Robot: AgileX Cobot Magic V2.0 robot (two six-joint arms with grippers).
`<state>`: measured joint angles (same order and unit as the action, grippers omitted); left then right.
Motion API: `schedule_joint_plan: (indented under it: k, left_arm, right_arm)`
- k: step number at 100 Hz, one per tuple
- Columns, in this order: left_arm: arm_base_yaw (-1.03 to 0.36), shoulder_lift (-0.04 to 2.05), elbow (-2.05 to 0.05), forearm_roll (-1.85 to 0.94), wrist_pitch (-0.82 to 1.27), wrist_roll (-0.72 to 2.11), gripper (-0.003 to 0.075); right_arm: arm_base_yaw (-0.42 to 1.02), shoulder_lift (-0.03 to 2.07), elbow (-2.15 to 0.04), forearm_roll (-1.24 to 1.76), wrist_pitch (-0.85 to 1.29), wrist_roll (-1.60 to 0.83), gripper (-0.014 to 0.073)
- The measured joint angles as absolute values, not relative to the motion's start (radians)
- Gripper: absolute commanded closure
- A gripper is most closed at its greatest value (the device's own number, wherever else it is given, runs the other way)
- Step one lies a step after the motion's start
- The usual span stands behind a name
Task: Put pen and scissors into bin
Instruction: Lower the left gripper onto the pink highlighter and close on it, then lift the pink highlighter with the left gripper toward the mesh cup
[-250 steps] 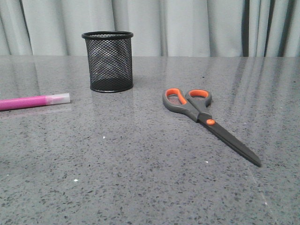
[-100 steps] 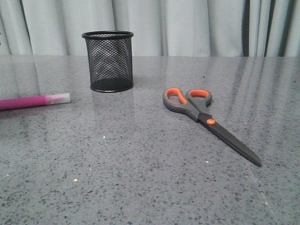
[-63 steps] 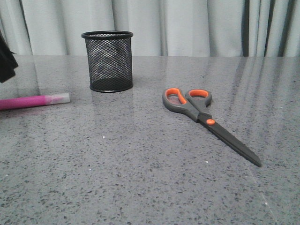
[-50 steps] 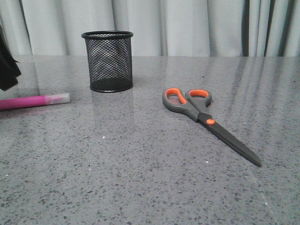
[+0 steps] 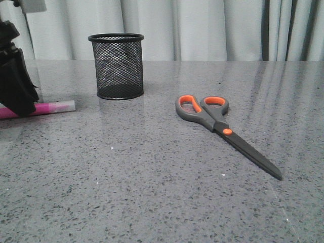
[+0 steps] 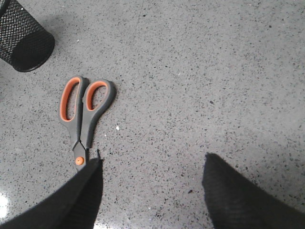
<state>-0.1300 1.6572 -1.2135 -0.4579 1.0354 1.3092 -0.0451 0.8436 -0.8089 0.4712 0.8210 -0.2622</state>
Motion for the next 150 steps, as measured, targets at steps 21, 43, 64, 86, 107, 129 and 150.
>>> schedule_joint_plan:
  k: [21,43,64,86,107,129,150]
  left_arm:
    - [-0.130,1.669,-1.214,-0.455,1.015,1.309,0.0424]
    - [-0.130,1.669,-1.214,-0.437,1.008,1.309,0.0428]
    - [-0.130,1.669,-1.214,-0.428,1.008,1.309,0.0428]
    - [-0.131,1.675,-1.216,-0.424,1.020,1.309,0.0480]
    - [-0.131,1.690,-1.227,-0.432,1.057,1.299,0.0725]
    - [-0.131,1.702,-1.273,-0.401,1.125,1.235,0.0741]
    - [-0.131,1.704,-1.421,-0.460,1.212,1.214,0.0741]
  right_arm:
    - [-0.045,0.844,-0.809,0.471,0.823,-0.262,0.0181]
    - [-0.045,0.844,-0.809,0.471,0.823,-0.262,0.0181]
    - [-0.045,0.844,-0.809,0.471,0.823,-0.262,0.0181]
    - [-0.045,0.844,-0.809,0.471,0.823,-0.264,0.0181]
    - [-0.045,0.844,-0.809,0.471,0.823,-0.264,0.0181]
    - [-0.045,0.844,-0.809,0.471,0.823,-0.264,0.0181]
    - [-0.045,0.844,-0.809,0.471,0.823,-0.264,0.0181]
